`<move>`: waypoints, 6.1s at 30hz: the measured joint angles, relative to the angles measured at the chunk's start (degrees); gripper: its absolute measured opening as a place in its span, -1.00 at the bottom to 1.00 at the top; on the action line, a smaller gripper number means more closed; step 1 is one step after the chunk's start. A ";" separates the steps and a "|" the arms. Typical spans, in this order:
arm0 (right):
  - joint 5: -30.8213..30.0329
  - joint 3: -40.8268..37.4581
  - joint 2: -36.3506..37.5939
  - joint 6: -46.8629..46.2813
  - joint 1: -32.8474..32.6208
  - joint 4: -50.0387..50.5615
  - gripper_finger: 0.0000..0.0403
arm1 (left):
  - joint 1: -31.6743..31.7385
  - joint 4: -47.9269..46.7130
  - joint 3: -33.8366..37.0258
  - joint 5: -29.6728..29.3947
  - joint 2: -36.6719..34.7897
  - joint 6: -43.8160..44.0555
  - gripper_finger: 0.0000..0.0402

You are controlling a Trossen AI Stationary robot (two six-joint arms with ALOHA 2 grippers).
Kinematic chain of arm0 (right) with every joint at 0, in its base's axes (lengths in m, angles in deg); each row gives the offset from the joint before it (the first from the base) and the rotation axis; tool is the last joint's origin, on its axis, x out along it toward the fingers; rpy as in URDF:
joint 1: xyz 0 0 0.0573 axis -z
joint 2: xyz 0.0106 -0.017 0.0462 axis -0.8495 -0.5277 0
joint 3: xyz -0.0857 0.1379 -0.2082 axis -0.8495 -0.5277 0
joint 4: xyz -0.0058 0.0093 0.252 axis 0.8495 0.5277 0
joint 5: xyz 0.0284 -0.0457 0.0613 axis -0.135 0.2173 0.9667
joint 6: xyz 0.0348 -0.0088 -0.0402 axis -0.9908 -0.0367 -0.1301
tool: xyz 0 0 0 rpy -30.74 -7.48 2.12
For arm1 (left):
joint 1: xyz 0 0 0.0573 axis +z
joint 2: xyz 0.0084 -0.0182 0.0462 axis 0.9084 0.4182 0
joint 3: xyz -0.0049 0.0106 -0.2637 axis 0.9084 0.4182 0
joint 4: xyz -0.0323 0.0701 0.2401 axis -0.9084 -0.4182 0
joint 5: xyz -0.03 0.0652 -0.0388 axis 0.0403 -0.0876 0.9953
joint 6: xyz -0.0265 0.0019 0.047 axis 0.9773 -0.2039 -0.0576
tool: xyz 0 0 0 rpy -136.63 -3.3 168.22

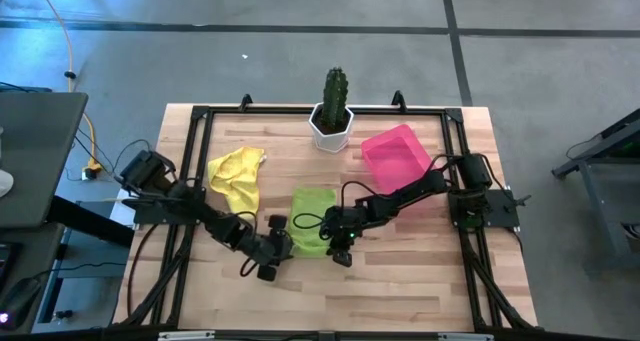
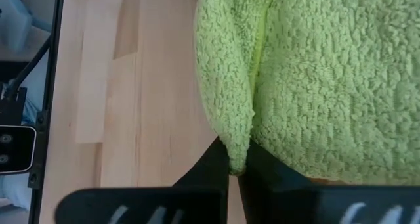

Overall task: Roll microfiber towels into tight, uniform cylinder then place into a basket
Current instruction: Roll the green towel

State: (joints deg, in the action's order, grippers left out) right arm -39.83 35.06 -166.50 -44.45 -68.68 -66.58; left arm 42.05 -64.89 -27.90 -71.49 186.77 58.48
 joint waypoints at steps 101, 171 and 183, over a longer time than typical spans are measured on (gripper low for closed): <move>2.78 -0.04 -1.07 -11.12 -0.96 -2.60 -0.98 | -5.04 -5.41 0.31 2.47 -9.90 7.04 -0.27; 6.16 0.02 -0.98 -19.47 1.61 -3.60 -0.95 | -1.69 -20.00 -11.34 -1.98 2.49 6.44 -0.74; 5.93 0.02 -0.98 -19.47 -0.11 -3.62 -0.95 | -2.43 -21.53 -11.85 -8.85 2.67 -1.19 -0.18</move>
State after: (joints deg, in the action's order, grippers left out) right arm -33.89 35.08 -167.48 -63.92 -68.78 -70.20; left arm 39.61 -86.42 -39.74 -80.34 189.43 57.29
